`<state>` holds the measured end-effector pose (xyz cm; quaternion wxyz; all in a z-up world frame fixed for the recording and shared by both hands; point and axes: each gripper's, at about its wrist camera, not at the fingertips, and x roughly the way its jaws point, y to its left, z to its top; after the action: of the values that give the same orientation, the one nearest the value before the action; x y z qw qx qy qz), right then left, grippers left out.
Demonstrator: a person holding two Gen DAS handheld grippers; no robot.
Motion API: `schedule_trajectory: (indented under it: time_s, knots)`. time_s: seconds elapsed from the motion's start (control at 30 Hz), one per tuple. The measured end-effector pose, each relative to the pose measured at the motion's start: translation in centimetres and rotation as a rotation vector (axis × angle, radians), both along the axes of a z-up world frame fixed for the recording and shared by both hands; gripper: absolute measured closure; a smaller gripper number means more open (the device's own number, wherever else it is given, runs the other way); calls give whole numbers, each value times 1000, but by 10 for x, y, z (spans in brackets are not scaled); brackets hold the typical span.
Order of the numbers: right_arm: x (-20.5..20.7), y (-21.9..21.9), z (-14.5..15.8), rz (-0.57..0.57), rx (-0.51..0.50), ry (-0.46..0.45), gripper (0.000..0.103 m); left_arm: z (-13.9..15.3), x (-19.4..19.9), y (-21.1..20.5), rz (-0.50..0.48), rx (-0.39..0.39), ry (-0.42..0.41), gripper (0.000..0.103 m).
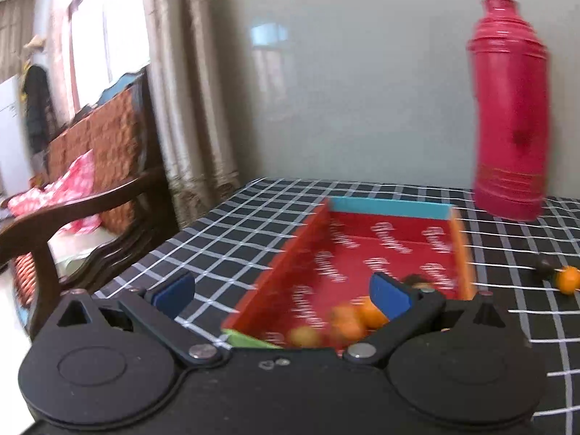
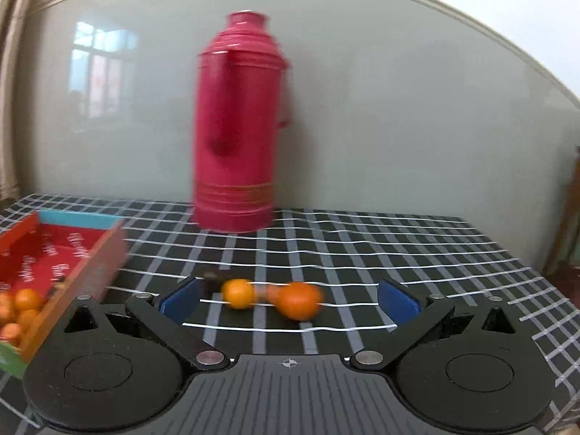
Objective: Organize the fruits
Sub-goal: 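Reach the left tool to a small orange and close on it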
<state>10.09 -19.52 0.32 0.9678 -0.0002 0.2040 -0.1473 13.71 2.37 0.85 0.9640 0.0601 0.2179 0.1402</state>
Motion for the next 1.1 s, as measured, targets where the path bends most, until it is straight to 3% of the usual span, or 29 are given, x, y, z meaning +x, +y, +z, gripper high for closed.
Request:
schedule_trajectory:
  time_s: [0.17, 0.3, 0.57, 0.8, 0.93, 1.1]
  knots:
    - [-21, -35, 2, -105, -13, -10, 0, -7, -9, -42, -134, 37, -4, 6]
    - [-43, -61, 6, -183, -20, -44, 0, -17, -20, -85, -258, 120, -6, 6]
    - [-71, -98, 11, -442, -82, -120, 0, -23, -27, -149, -511, 216, -52, 6]
    - [-81, -112, 13, -490, -73, -158, 0, -41, 4, -186, -593, 222, -17, 16]
    - [-83, -113, 16, -477, -53, -169, 0, -47, 19, -192, -617, 202, 4, 30]
    - [-79, -117, 16, -441, -40, -154, 0, -56, 39, -200, -611, 173, 43, 30]
